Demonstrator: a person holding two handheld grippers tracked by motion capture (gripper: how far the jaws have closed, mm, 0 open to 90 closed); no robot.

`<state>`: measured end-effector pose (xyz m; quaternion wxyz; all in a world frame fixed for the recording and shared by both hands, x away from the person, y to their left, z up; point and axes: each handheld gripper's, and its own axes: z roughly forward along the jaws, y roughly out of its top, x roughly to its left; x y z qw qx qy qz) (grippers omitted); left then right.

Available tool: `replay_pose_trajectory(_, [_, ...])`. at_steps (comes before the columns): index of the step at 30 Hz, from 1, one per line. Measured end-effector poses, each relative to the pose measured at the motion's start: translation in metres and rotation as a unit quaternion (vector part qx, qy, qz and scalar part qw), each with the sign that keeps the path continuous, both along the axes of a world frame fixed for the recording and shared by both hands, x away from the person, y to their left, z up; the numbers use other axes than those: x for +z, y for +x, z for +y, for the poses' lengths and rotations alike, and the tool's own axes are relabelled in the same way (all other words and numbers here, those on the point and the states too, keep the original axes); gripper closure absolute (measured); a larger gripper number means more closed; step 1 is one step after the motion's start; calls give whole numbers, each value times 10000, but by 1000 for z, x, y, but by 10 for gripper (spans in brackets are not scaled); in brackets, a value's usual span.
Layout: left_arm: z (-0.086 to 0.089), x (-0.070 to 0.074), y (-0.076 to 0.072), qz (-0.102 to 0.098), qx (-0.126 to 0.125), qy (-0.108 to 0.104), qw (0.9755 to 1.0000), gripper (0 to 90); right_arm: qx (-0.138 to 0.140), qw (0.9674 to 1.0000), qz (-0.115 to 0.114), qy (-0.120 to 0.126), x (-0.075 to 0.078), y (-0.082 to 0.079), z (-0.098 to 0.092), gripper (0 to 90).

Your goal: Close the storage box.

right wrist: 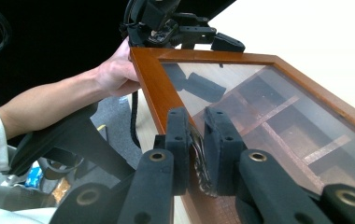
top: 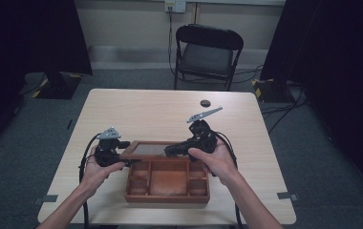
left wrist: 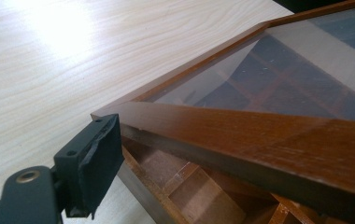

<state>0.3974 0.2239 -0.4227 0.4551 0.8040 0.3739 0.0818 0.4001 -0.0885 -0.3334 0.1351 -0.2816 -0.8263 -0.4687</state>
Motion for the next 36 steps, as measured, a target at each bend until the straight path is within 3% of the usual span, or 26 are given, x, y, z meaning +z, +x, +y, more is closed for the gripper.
replay_pose_trajectory(7, [1, -3, 1, 84, 7, 50, 10000, 162, 29, 9997, -141, -179, 0, -5, 3, 816])
replay_pose_trajectory(10, [1, -4, 2, 156, -12, -26, 9999, 166, 35, 9991, -293, -300, 1, -8, 4, 819])
replay_pose_trajectory(15, [4, -4, 3, 149, -6, 32, 9999, 167, 74, 9992, -293, -270, 0, -7, 3, 821])
replay_pose_trajectory(20, [11, -7, 7, 258, 150, -60, 9995, 182, 106, 9990, -311, -317, 0, -8, 3, 822])
replay_pose_trajectory(21, [14, -8, 8, 344, 174, -169, 9991, 182, 106, 9990, -311, -317, 0, -8, 3, 822])
replay_pose_trajectory(26, [25, -11, 15, 439, 334, -115, 9984, 188, 135, 9986, -351, -362, -1, -9, 4, 821])
replay_pose_trajectory(29, [31, -12, 18, 363, 497, 17, 9981, 194, 165, 9983, -392, -399, -1, -10, 4, 822])
replay_pose_trajectory(36, [33, -13, 19, 352, 499, 162, 9980, 202, 220, 9976, -408, -512, -3, -14, 5, 821])
